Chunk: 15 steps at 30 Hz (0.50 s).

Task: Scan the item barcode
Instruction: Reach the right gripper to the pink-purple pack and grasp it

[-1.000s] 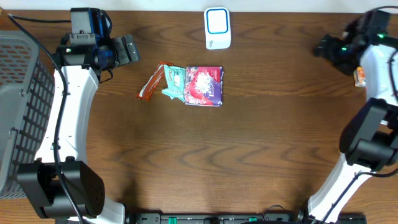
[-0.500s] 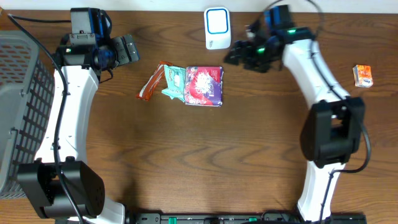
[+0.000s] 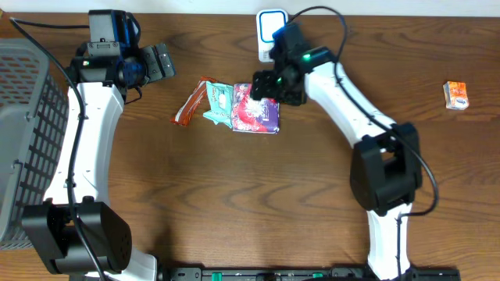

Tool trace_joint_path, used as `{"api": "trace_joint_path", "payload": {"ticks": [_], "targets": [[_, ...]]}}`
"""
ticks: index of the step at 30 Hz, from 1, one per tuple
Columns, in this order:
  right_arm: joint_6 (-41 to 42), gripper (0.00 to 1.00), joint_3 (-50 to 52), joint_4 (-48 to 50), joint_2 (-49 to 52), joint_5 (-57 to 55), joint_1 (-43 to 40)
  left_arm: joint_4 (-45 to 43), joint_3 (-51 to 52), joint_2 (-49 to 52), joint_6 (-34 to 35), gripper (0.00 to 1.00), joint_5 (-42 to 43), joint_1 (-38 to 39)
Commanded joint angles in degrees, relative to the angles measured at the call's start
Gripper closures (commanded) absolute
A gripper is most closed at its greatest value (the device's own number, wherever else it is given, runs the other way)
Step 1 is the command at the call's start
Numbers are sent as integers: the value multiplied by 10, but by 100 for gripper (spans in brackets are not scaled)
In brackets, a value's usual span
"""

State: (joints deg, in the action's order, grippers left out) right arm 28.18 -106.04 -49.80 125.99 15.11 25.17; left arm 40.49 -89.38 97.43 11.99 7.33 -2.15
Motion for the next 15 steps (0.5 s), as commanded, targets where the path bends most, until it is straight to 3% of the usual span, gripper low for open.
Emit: {"api": "trace_joint_path", "payload": {"ticks": [1,6,11,15], "targets": [[18,25,4,-11,25,-39,12,0,1,5,-3,2,-5,-1],[18,32,4,-37,33,-97,10,0,1,5,-3,2,-5,-1],[16,34,4,-97,33,-217,-7,0,1,5,-3,2,-5,-1],[-2,37,4,-134,33,-245,-37,0,1,5,-3,2,-5,-1]]}}
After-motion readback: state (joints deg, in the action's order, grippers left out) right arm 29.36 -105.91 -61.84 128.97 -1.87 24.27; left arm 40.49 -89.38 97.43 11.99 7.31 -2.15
